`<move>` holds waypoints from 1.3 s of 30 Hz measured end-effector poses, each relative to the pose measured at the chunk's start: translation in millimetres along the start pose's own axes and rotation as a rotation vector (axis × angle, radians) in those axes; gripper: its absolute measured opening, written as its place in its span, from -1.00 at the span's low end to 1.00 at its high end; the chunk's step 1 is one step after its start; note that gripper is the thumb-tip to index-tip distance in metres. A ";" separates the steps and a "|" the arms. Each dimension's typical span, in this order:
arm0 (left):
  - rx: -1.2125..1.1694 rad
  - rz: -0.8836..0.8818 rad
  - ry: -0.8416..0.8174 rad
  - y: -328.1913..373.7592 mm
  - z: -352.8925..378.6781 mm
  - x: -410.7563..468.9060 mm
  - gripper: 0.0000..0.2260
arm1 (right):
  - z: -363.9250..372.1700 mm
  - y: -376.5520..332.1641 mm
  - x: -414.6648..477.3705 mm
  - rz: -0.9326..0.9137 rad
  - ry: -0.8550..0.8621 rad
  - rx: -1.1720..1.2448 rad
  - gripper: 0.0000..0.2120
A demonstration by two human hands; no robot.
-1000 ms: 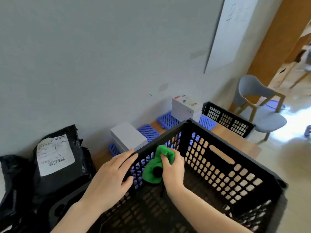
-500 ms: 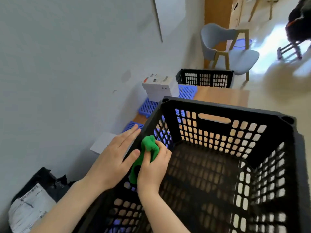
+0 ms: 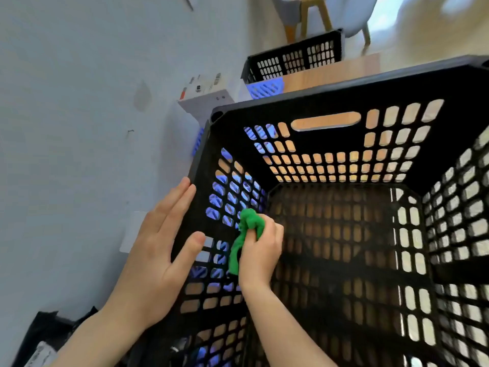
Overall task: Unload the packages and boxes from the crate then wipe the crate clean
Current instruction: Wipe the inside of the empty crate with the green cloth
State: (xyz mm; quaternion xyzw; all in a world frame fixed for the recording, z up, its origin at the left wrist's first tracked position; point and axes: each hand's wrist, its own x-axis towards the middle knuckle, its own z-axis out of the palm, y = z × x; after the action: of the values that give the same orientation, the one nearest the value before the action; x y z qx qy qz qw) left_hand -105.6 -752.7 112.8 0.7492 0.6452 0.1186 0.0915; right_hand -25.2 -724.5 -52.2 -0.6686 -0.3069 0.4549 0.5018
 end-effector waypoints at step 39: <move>-0.040 -0.035 -0.004 7.1 -0.5 2.3 -0.41 | 2.7 -70.2 -17.0 -0.187 -0.007 0.169 -0.67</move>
State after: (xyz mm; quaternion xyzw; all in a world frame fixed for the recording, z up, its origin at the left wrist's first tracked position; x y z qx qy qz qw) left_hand -98.6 -751.5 115.5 0.7361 0.6555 0.1281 0.1099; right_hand -31.2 -716.6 19.4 -0.5909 -0.3303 0.4324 0.5956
